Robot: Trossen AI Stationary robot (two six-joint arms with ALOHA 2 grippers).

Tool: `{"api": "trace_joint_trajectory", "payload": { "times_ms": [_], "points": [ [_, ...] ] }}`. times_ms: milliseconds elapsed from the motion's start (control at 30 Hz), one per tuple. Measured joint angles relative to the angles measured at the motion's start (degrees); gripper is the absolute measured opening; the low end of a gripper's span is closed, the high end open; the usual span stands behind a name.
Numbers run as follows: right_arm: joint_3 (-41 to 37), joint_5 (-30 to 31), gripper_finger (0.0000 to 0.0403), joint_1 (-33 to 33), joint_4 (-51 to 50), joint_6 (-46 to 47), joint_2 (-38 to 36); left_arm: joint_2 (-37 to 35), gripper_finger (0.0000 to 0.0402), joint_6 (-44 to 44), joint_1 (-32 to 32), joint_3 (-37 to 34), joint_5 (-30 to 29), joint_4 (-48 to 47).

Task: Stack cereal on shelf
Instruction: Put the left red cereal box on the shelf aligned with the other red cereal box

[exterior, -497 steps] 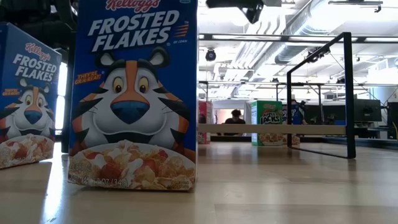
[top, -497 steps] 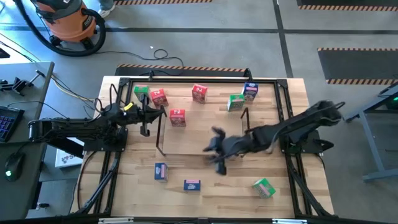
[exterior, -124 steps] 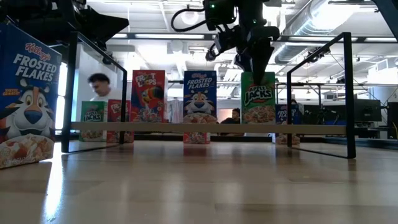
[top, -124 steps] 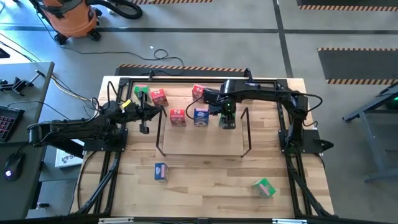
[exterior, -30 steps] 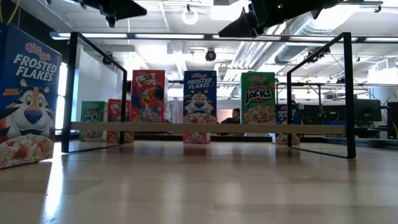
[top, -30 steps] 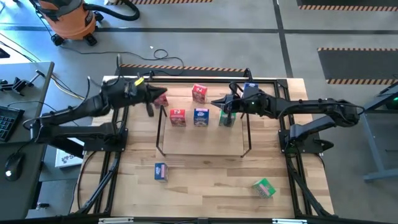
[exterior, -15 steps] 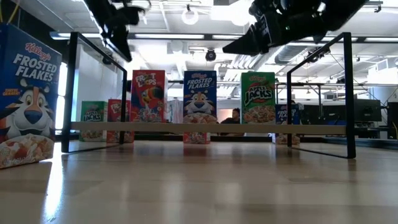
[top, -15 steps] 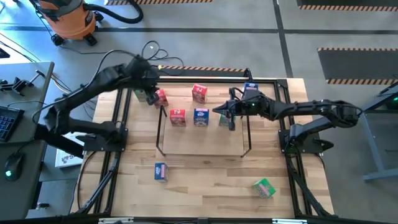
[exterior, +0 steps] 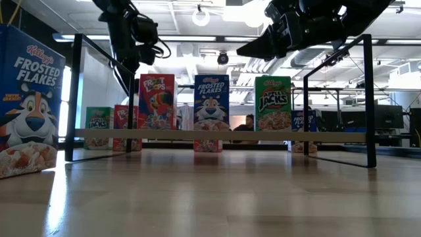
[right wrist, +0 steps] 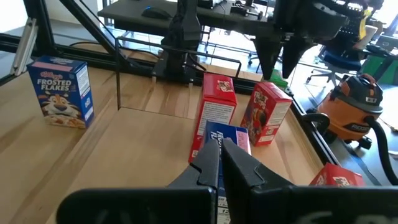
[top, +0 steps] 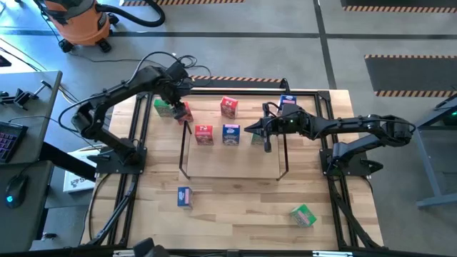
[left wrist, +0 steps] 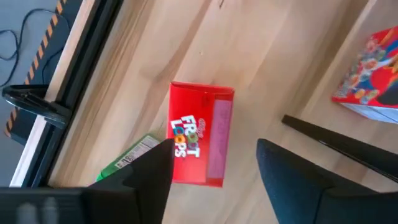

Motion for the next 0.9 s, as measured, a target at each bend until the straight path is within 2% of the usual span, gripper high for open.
{"api": "trace_joint_trajectory", "payload": {
  "times_ms": [167,300,500,667,900],
  "points": [
    [0.0,-0.2,0.0000,0.0,-0.7,-0.7,0.0,1.4,0.0234,1.6,0.0,0.0,-0.7,-0.3],
    [0.0,-0.3,0.0000,0.0,-1.1,-0.7,0.0,3.1,0.0234,3.4,0.3,0.0,-3.8,-0.3],
    [0.0,-0.7,0.0000,0.0,-1.5,-0.5,0.0,5.1,0.0234,4.3,2.1,0.0,-2.5,-0.1],
    [0.0,-2.0,0.0000,0.0,-1.5,-0.5,0.0,5.5,0.0234,4.3,3.6,0.0,2.6,-0.8],
    [0.0,-2.1,0.0000,0.0,-1.5,-0.5,0.0,5.5,0.0234,5.4,3.7,0.0,2.6,-0.4]
  ]
}}
